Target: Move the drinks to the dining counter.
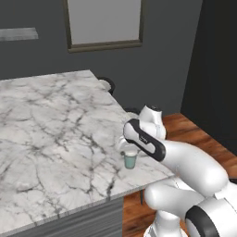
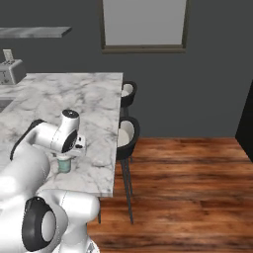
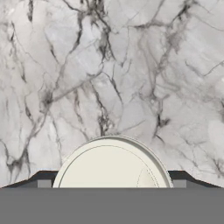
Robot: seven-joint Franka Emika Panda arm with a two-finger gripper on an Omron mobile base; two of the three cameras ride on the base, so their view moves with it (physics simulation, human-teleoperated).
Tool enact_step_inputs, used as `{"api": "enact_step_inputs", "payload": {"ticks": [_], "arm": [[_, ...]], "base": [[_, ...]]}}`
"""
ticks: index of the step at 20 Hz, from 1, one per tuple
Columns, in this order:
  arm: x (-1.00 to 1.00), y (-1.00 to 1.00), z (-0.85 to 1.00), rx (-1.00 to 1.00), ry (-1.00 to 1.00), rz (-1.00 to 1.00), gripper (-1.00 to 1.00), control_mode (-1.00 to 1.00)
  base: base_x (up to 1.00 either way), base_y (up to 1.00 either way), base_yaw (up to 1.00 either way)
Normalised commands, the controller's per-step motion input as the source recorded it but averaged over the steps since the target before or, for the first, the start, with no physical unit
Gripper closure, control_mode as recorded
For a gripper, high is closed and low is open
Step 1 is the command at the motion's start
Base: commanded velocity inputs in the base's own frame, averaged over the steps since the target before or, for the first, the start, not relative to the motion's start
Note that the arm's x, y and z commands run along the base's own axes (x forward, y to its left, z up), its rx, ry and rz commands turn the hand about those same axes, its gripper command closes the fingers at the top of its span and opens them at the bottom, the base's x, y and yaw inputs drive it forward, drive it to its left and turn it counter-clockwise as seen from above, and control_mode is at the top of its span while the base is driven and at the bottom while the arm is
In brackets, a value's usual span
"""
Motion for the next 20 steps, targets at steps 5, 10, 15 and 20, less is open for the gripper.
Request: {"api": "enact_step_inputs", "payload": {"ticks": [5,10,15,20], "arm": [[0.21,0.03,-0.42,0.00,-0.04,0.00,1.00,-1.00],[0.21,0.02,-0.38,0.00,-0.05,0.00,1.00,-1.00],[0.13,0.00,-0.38,0.00,-0.03,0.00,1.00,-1.00],[0.04,0.00,-0.37,0.00,-0.02,0.00,1.00,-1.00]], "base": [[0.00,0.00,0.00],[0.00,0.00,0.00],[0.00,0.00,0.00],[0.00,0.00,0.00]]}}
